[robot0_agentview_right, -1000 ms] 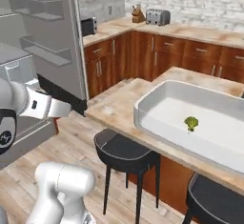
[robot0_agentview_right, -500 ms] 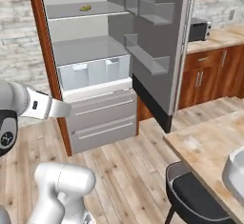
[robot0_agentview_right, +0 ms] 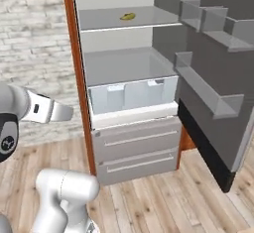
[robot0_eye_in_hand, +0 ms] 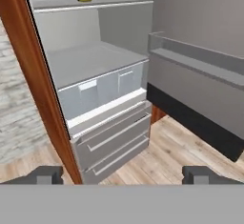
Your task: Place the cold items (banana and broccoli) from the fridge in one tupperware on the dining counter. Place the warm items (kebab skewer and hot dog) in the stove area in another tupperware.
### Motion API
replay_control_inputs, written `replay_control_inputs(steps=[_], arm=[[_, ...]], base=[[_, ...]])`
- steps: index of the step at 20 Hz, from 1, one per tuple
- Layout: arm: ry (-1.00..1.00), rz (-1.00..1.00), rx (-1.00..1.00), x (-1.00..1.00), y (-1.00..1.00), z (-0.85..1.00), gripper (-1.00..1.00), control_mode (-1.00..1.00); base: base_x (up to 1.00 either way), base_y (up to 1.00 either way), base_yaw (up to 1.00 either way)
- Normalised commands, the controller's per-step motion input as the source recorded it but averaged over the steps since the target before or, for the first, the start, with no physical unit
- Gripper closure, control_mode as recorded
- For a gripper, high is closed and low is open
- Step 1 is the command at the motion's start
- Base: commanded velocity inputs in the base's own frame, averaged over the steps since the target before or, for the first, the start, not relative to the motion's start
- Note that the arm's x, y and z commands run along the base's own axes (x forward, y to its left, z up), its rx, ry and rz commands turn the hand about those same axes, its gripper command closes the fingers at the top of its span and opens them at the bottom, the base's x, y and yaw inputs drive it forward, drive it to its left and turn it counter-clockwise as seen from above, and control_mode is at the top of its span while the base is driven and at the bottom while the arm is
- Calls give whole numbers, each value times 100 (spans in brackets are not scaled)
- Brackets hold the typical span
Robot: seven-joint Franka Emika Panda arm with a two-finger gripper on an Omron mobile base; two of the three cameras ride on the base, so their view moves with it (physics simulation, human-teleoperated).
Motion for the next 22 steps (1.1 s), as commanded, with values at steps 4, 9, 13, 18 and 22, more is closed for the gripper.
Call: replay_control_inputs(steps=[4,9,13,18,22], arm=[[0,0,0,0,0,0,-100,100],[0,0,0,0,0,0,-100,100],[0,0,0,0,0,0,-100,100],[0,0,0,0,0,0,-100,100],[0,0,0,0,0,0,-100,100]], base=[[74,-44,55],[60,-55,34],[56,-40,15],[66,-22,9],[72,-22,2]])
